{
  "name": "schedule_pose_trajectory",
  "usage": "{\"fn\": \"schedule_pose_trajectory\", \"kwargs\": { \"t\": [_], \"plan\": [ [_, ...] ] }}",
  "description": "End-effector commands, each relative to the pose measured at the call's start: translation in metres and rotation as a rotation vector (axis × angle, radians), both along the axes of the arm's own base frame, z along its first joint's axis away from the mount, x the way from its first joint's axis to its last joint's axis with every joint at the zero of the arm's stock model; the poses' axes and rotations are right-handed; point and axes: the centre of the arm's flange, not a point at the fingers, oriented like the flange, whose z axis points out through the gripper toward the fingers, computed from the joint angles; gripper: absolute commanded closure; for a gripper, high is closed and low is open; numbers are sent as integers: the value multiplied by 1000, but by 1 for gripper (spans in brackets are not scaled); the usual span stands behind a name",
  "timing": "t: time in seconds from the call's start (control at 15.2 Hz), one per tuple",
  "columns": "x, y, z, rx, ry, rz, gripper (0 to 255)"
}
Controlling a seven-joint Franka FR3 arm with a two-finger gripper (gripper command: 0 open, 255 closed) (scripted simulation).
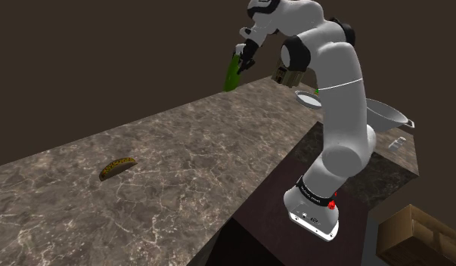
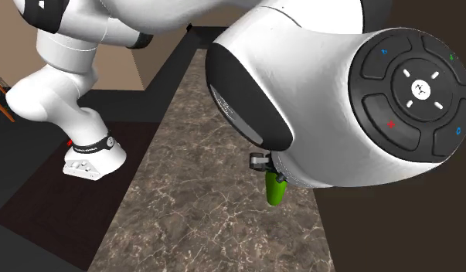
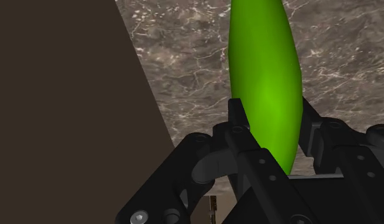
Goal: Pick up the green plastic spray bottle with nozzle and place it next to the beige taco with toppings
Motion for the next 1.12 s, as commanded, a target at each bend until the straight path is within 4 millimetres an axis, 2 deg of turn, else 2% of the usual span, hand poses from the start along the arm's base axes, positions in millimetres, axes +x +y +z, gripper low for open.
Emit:
{"fn": "schedule_pose_trajectory", "kwargs": {
  "t": [0.0, 1.06],
  "plan": [
    [-9, 27, 5, 2, 1, 0, 255],
    [-60, 226, 55, 2, 1, 0, 255]
  ]
}}
